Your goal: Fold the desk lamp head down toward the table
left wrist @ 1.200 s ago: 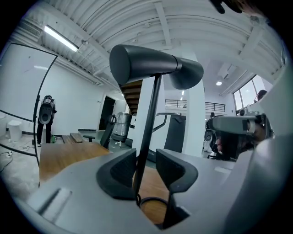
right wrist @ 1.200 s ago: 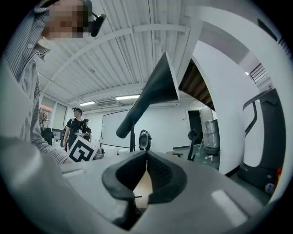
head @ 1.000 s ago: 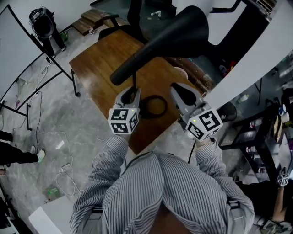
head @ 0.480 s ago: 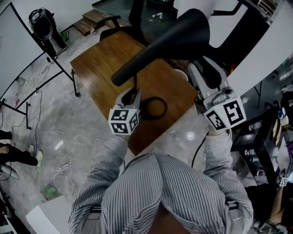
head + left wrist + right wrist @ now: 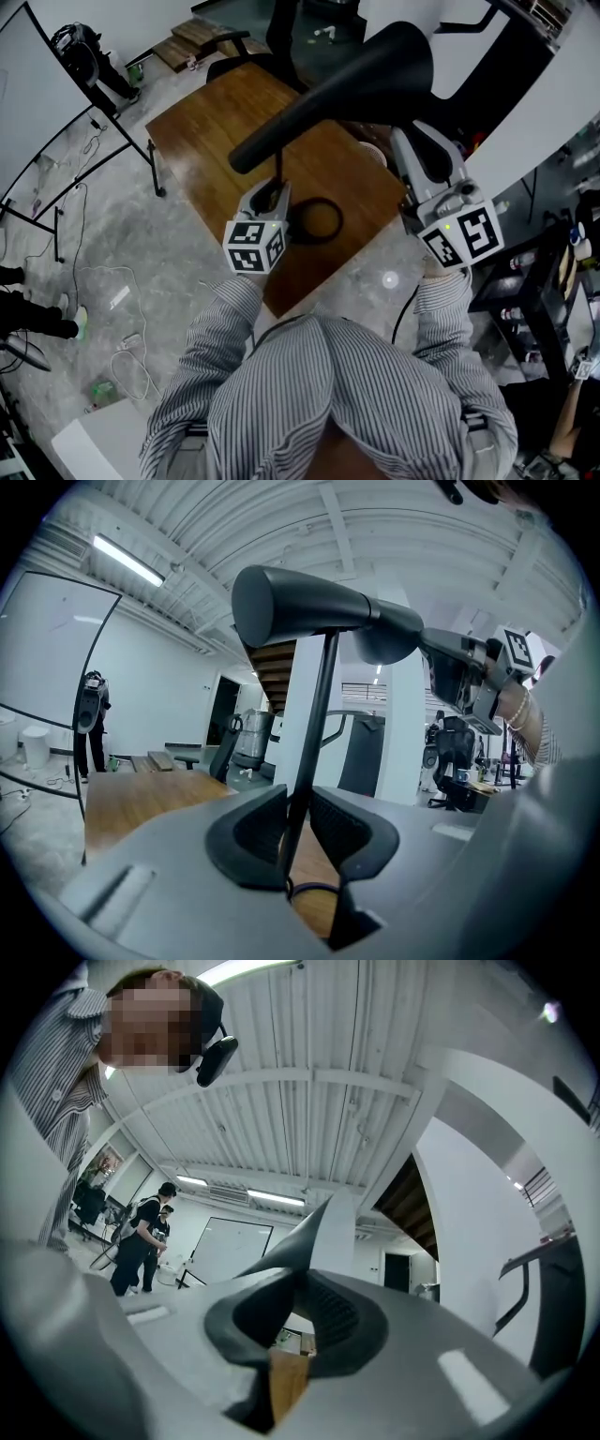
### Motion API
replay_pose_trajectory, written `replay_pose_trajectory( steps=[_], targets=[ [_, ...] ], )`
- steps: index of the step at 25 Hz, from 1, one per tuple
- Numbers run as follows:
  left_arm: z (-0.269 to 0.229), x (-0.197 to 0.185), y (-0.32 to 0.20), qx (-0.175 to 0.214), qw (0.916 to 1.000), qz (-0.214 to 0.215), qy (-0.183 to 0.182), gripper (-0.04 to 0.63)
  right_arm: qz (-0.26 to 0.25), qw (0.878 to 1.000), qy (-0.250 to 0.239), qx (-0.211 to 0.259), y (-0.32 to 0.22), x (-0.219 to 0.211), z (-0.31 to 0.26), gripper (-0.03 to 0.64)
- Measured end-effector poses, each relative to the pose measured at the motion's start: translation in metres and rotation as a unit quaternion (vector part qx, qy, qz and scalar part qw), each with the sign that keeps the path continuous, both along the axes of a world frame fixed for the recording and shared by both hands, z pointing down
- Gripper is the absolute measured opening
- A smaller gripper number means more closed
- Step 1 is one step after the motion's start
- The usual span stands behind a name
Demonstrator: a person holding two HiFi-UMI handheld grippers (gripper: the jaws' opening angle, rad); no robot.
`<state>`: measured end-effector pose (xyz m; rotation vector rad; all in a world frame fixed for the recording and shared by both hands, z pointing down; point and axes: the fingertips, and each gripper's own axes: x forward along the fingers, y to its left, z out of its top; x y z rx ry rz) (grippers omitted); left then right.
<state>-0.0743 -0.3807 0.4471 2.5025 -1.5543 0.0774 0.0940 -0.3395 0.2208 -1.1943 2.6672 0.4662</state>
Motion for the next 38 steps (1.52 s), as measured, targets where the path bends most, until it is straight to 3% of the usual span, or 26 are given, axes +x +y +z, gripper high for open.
replay_pose_trajectory(
  steps=[12, 23, 31, 38],
  targets=[
    [0.002, 0.0, 0.0, 0.0, 1.0, 0.002, -0.001, 0.066, 0.03, 0.994, -0.066, -0.088, -0.003, 0.013, 0.064, 0.032],
    [0.002, 0.0, -0.001, -0.001, 1.0, -0.003, 0.001, 0.066, 0.026, 0.967, -0.153, -0.201, 0.007, -0.021, 0.169, 0.023],
    [0.002, -0.002, -0.003, -0.007, 1.0, -0.002, -0.004, 0.066, 0.011, 0.947, -0.189, -0.26, 0.008, -0.051, 0.197, 0.023],
    [0.002, -0.001, 0.0, -0.003, 1.0, -0.004, -0.004, 0.064, -0.002, 0.942, -0.175, -0.287, 0.014, -0.073, 0.214, 0.021]
  ],
)
